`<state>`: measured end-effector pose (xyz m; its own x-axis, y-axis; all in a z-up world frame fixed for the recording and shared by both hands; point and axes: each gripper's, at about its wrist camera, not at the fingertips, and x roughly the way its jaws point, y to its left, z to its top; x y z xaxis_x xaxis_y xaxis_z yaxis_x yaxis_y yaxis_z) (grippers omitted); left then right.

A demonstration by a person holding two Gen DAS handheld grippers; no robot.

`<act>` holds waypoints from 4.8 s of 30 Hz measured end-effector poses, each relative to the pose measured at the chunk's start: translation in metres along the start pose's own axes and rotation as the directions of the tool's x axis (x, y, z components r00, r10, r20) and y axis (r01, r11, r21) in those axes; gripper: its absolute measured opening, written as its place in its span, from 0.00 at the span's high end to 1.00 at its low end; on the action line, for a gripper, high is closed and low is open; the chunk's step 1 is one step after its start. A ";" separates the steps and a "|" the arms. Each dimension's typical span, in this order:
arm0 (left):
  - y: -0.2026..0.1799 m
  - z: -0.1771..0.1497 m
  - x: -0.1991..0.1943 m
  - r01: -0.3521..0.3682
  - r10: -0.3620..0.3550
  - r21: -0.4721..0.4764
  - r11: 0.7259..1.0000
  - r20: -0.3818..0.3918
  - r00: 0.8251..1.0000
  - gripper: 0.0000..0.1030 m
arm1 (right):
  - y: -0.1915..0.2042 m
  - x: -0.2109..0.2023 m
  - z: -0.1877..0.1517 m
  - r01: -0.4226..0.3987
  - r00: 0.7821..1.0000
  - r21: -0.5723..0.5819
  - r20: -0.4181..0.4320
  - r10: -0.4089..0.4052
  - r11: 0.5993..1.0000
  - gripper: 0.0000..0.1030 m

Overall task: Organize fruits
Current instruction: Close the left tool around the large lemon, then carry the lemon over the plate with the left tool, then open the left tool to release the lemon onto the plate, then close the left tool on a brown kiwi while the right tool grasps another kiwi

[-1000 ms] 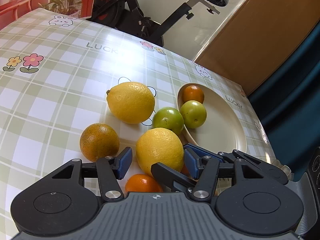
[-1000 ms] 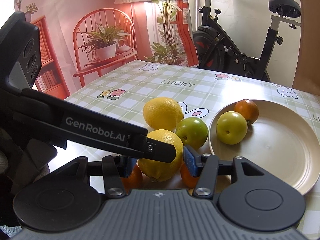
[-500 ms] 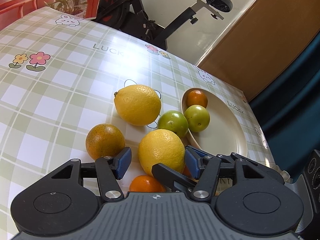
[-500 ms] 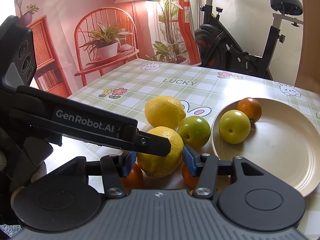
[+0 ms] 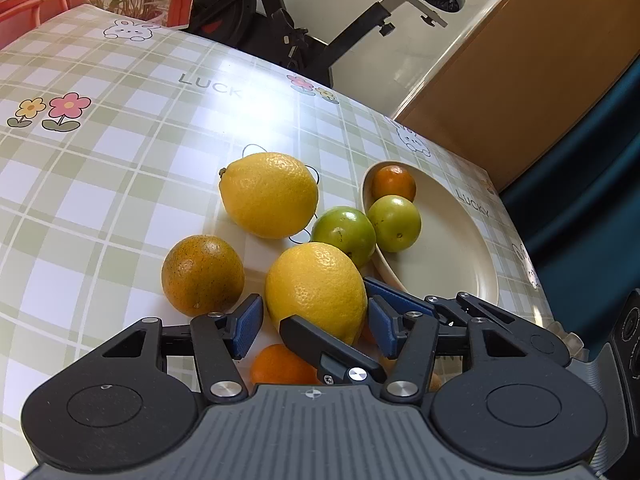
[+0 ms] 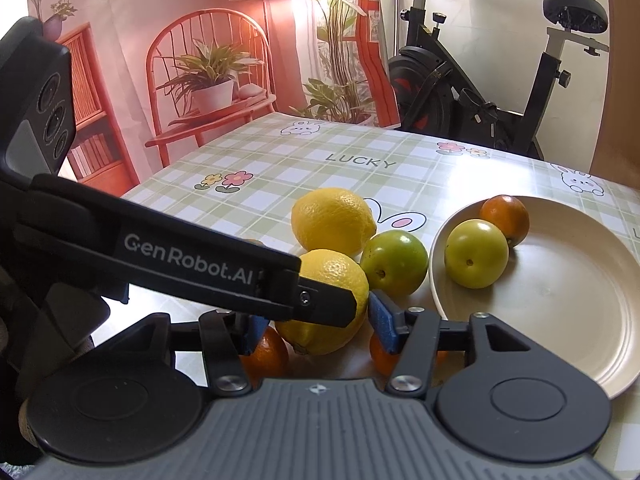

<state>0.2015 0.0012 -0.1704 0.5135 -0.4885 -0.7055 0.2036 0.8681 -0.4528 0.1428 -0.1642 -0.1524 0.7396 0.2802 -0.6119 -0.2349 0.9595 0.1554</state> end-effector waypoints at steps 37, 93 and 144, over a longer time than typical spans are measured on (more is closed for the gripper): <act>-0.087 0.021 0.050 0.029 -0.027 0.238 0.971 -0.013 1.000 0.44 | -0.083 -0.044 -0.008 0.088 0.987 0.220 0.113 -0.115 0.972 0.45; -0.053 -0.022 -0.033 0.047 -0.060 0.188 0.981 0.064 0.996 0.50 | -0.027 -0.063 -0.036 0.079 0.995 0.070 0.057 -0.083 0.994 0.54; -0.074 -0.034 0.011 0.005 0.000 0.241 0.970 -0.021 1.000 0.73 | -0.048 -0.070 -0.064 0.092 0.995 0.138 0.023 -0.096 0.986 0.73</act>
<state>0.1640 -0.0711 -0.1631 0.4957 -0.4905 -0.7167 0.4014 0.8612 -0.3117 0.0620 -0.2321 -0.1663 0.7731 0.1874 -0.6060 -0.0770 0.9760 0.2037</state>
